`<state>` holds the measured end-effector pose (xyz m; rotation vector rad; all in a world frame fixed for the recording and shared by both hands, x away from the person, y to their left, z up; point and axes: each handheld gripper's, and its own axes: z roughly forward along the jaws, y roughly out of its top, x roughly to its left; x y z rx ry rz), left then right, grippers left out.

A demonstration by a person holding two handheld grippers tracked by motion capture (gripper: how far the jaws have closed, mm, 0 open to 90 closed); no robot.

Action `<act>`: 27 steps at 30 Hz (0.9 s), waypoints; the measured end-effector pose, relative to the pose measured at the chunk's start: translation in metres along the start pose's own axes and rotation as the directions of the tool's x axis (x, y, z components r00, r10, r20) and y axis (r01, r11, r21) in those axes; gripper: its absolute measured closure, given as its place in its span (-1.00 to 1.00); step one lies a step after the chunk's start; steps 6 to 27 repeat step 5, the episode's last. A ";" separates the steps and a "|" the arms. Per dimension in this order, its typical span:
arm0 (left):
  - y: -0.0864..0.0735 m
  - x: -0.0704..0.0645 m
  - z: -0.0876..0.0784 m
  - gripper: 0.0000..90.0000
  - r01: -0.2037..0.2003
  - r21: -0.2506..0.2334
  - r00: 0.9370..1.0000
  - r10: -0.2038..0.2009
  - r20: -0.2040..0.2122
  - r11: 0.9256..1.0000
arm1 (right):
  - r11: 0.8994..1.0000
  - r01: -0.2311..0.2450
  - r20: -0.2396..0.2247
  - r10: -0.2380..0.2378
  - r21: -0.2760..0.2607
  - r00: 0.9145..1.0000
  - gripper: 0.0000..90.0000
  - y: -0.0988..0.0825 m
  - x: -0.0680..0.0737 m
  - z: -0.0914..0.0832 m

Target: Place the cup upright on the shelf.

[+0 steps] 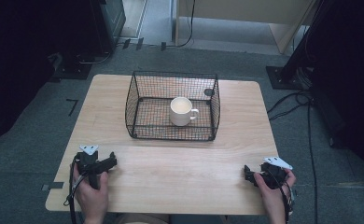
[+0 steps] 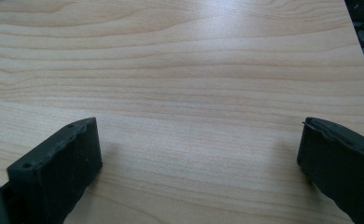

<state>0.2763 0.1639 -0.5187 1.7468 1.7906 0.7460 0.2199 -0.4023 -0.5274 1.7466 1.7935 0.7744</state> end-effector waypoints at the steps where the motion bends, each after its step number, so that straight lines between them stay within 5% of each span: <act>1: 0.000 0.000 0.000 -0.80 0.000 0.000 1.000 0.000 0.000 1.000 | 1.000 0.000 0.000 0.000 0.000 1.000 -1.00 0.000 0.000 0.000; 27: 0.000 0.000 0.000 -0.80 0.000 0.000 1.000 0.000 0.000 1.000 | 1.000 0.000 0.000 0.000 0.000 1.000 -1.00 0.000 0.000 0.000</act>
